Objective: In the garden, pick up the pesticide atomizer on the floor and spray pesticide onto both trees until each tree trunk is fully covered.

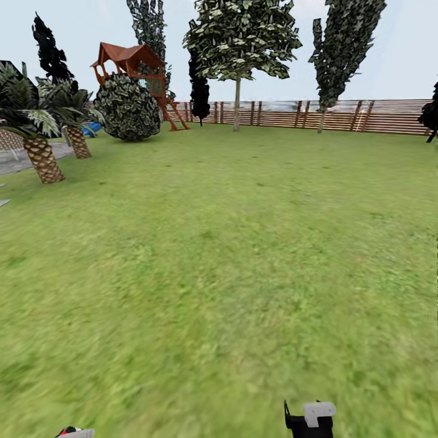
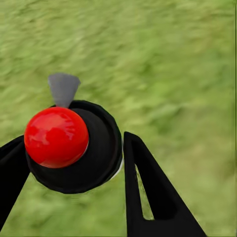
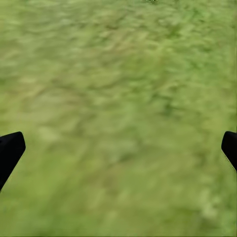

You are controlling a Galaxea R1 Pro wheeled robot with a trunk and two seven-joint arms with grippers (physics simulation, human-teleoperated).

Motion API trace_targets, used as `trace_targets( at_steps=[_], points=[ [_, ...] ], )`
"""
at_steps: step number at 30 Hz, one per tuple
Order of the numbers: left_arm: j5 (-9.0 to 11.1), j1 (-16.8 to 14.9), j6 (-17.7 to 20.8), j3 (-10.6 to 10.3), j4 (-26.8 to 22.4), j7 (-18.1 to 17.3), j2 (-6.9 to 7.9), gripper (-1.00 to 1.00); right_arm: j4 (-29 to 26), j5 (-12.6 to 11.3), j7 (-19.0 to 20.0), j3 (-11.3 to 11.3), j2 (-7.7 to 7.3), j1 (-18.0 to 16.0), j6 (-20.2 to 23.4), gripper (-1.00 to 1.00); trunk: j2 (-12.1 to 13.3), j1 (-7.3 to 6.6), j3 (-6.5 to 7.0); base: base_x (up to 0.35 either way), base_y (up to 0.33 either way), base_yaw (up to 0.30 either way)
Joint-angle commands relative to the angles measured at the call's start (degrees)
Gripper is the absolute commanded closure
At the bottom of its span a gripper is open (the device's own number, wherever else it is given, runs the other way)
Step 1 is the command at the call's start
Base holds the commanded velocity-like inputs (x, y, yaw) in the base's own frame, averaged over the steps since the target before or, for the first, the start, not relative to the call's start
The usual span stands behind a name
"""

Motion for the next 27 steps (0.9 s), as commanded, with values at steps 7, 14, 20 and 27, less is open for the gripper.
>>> trace_targets(
  at_steps=[7, 14, 20, 27],
  points=[
    [-0.03, -0.02, -0.16, 0.38, 0.02, -0.1, 0.0, 1.0, 0.04, 0.19, -0.65, 0.45, 0.02, -0.04, -0.02, -1.0, -0.02, 0.03, -0.05, 0.34, 0.0, -0.141],
    [-0.03, -0.02, -0.16, 0.37, 0.02, -0.1, -0.01, 1.0, 0.34, 0.17, -0.54, 0.45, 0.07, -0.04, 0.07, -1.0, -0.02, 0.03, -0.05, 0.34, 0.0, -0.003],
    [-0.03, -0.02, -0.32, 0.31, 0.02, -0.15, -0.01, 1.0, 0.74, 0.14, -0.5, 0.45, 0.02, 0.03, 0.15, -1.0, -0.02, 0.03, -0.05, 0.34, 0.0, 0.0],
    [-0.03, -0.02, -0.42, 0.3, 0.02, -0.18, -0.01, 1.0, 0.74, 0.11, -0.52, 0.45, 0.02, 0.13, 0.16, -1.0, -0.02, 0.03, -0.05, 0.34, 0.0, 0.0]
  ],
)
